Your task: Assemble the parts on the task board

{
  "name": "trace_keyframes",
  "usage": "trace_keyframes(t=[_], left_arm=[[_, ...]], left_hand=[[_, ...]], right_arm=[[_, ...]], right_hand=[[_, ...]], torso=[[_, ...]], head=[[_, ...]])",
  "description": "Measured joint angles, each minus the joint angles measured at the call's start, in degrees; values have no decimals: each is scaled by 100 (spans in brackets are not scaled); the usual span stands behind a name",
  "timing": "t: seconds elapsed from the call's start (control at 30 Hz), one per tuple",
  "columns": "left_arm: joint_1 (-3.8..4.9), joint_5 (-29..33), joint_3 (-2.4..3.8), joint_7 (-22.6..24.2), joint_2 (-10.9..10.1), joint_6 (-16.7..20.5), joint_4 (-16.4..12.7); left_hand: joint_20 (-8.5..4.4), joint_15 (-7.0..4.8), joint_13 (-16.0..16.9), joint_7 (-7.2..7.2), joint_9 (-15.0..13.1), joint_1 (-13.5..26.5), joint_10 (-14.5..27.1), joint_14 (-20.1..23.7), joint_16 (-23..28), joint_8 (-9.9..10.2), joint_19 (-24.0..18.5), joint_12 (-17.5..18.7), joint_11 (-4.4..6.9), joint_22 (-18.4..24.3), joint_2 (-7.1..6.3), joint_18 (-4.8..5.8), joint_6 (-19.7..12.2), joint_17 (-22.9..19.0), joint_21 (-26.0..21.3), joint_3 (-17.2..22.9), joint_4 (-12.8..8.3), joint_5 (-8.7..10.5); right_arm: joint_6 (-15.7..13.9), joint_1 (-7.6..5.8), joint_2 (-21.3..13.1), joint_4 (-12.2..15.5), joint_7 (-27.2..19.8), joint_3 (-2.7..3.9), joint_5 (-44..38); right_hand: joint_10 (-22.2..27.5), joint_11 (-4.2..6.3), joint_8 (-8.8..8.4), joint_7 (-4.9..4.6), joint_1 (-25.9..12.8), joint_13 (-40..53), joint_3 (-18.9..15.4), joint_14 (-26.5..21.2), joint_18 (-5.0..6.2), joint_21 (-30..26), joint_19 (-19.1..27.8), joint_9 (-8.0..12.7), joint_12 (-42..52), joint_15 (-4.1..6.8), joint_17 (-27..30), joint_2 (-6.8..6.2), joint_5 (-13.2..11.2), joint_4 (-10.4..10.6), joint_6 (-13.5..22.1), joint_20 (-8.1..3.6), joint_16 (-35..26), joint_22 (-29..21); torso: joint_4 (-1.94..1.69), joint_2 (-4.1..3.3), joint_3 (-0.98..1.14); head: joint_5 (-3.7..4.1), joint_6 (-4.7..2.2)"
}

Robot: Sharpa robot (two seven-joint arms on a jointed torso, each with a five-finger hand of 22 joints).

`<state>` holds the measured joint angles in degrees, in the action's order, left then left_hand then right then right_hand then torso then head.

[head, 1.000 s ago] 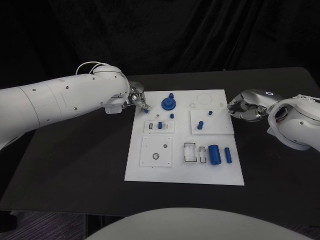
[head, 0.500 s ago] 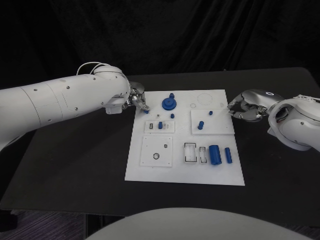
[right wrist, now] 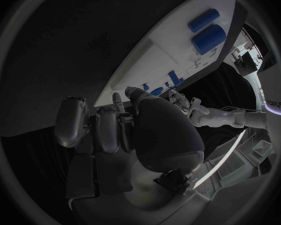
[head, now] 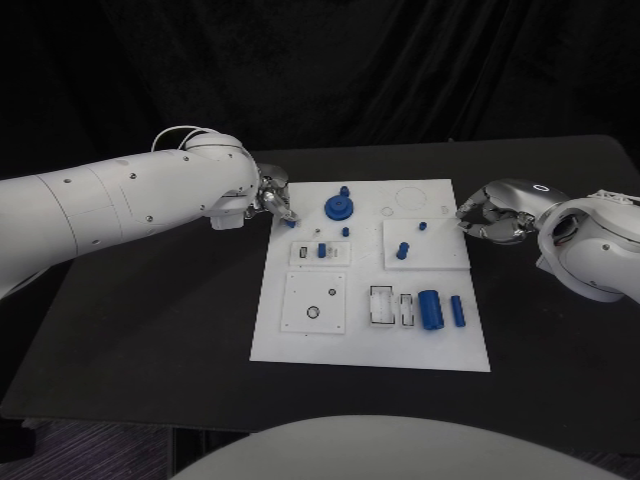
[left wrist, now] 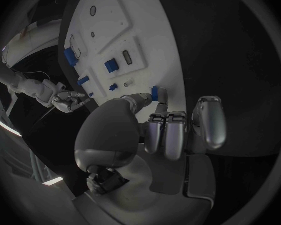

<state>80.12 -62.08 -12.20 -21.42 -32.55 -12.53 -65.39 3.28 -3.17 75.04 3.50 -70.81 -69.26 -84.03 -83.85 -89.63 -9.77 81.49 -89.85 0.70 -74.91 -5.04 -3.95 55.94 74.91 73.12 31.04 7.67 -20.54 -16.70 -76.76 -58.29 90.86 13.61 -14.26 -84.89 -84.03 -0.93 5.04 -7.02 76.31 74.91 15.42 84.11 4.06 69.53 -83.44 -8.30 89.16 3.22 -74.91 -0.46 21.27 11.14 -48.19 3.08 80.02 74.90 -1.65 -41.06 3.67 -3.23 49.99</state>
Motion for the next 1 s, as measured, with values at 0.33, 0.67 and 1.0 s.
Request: trace_keyframes(t=[0.33,0.67,1.0], left_arm=[[0,815,0,-96,-198,194,-238],[-1,1115,-1,-219,-562,526,-740],[-2,1113,-1,-246,-883,956,-1312]], left_hand=[[0,0,0,-23,-63,170,0,0,0,-54,0,0,0,0,5,0,41,0,0,109,-79,266],[0,0,0,-19,-65,170,0,0,0,-68,0,0,0,0,5,0,57,0,0,109,-79,310],[0,0,0,-10,-92,171,0,0,0,-93,0,0,0,0,5,0,67,0,22,109,-79,311]], right_arm=[[11,0,-16,6,9,0,0],[13,0,-48,12,18,0,1],[10,0,-63,14,19,0,1]], right_hand=[[0,0,0,0,0,-1,0,0,0,-20,0,-1,0,0,0,0,23,0,0,0,-39,0],[0,0,0,0,0,-1,8,0,-1,-35,0,-1,-15,0,0,0,25,-8,0,0,-39,0],[0,0,0,0,0,-1,16,0,-2,-65,21,-2,-23,0,0,0,25,-16,0,21,-39,4]], torso=[[1,3,0],[1,5,0],[-1,5,0]], head=[[-6,0],[2,0],[-26,0]])
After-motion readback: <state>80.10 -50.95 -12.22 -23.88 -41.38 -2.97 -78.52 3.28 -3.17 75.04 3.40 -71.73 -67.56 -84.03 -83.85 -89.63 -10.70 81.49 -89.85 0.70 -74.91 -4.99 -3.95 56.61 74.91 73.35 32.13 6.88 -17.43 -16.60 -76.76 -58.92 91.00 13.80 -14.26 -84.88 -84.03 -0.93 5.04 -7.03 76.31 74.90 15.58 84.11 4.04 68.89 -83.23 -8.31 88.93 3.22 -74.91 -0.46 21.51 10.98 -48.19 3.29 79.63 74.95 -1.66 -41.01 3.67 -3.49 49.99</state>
